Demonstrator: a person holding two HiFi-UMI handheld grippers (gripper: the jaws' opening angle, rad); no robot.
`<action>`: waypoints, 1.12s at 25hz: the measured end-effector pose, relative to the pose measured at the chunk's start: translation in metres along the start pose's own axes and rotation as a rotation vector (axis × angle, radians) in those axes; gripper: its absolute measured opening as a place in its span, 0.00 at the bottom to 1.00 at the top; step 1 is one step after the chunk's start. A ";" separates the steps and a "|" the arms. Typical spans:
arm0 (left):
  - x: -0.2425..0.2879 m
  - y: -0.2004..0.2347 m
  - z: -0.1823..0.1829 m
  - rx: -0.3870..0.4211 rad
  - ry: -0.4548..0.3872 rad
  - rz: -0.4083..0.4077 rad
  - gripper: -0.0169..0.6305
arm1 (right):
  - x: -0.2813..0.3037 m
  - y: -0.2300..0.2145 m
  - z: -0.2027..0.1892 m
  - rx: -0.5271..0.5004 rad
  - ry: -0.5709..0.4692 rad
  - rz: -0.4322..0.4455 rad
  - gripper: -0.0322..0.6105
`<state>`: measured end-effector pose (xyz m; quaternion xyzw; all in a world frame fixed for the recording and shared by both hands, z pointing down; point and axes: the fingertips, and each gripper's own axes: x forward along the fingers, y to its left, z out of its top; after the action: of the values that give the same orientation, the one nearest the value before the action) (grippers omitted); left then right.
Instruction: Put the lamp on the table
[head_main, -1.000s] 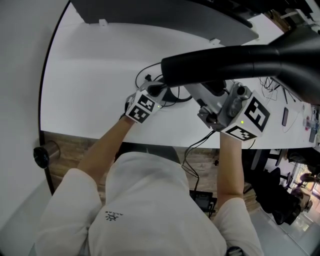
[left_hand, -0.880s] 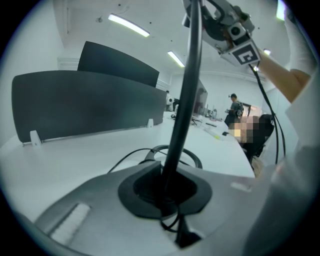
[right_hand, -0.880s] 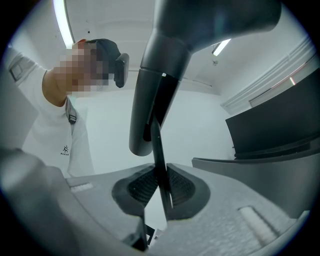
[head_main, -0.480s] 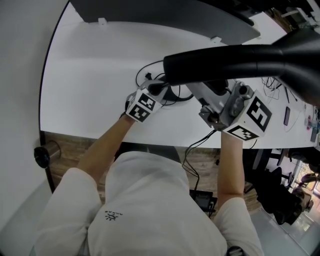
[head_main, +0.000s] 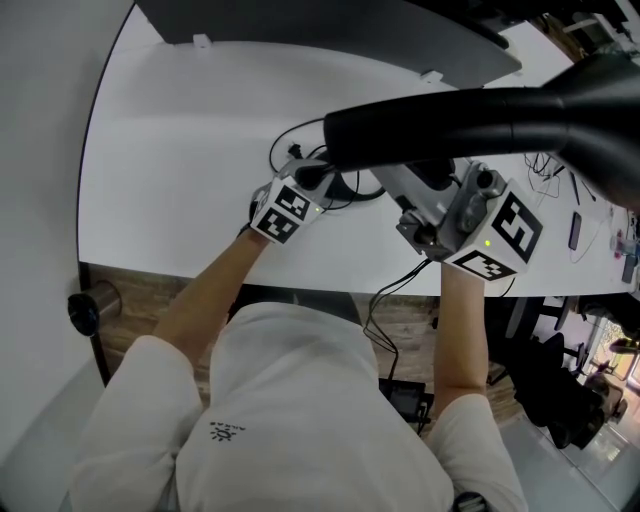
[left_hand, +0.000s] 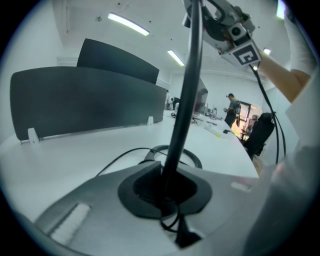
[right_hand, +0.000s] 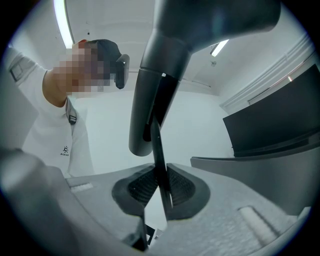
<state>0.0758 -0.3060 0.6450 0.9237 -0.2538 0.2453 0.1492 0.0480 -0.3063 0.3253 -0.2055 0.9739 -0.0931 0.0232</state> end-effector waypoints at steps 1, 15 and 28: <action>0.000 0.000 0.000 0.001 0.000 0.000 0.05 | 0.000 0.000 0.000 0.000 0.000 -0.001 0.11; 0.003 0.000 -0.004 -0.004 0.001 0.004 0.06 | -0.002 -0.002 -0.005 0.006 0.001 0.005 0.11; 0.006 -0.003 -0.003 -0.016 0.008 -0.006 0.06 | 0.000 -0.001 -0.004 0.018 0.007 0.008 0.12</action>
<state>0.0805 -0.3047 0.6498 0.9223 -0.2522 0.2464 0.1583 0.0486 -0.3066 0.3298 -0.2013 0.9739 -0.1025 0.0220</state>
